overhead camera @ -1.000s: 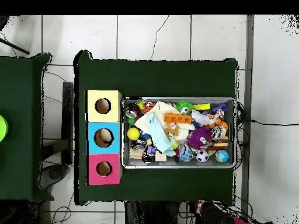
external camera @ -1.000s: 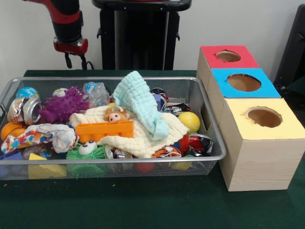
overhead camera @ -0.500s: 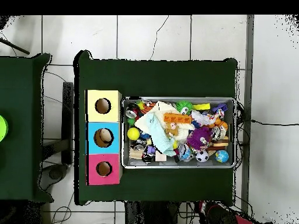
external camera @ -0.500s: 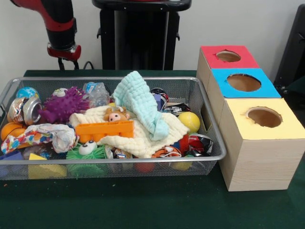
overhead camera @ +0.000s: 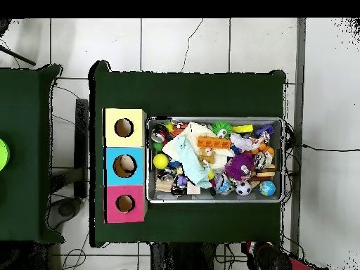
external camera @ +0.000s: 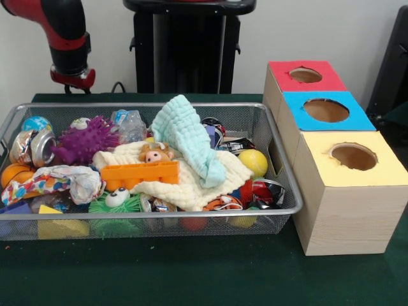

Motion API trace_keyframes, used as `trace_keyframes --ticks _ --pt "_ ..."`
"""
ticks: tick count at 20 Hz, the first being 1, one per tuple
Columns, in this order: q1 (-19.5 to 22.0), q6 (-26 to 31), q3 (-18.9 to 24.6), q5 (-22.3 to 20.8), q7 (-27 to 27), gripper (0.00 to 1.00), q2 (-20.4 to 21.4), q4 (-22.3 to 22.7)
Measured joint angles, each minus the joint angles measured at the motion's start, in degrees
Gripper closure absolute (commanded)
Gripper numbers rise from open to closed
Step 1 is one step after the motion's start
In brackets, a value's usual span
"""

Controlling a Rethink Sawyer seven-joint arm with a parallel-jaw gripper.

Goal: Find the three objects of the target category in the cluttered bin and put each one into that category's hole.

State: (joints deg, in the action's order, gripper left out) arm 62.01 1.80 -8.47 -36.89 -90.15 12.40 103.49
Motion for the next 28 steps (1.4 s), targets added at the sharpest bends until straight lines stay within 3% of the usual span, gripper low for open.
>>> trace_keyframes --ticks 19,24,28 --pt "1.2 0.07 -2.56 -0.05 0.01 0.0 -5.6 -6.27" --pt "0.97 0.18 -2.67 -0.06 0.01 0.0 -4.5 -5.73" --pt "1.07 0.88 -2.37 -0.02 0.0 0.0 -0.67 -5.34"
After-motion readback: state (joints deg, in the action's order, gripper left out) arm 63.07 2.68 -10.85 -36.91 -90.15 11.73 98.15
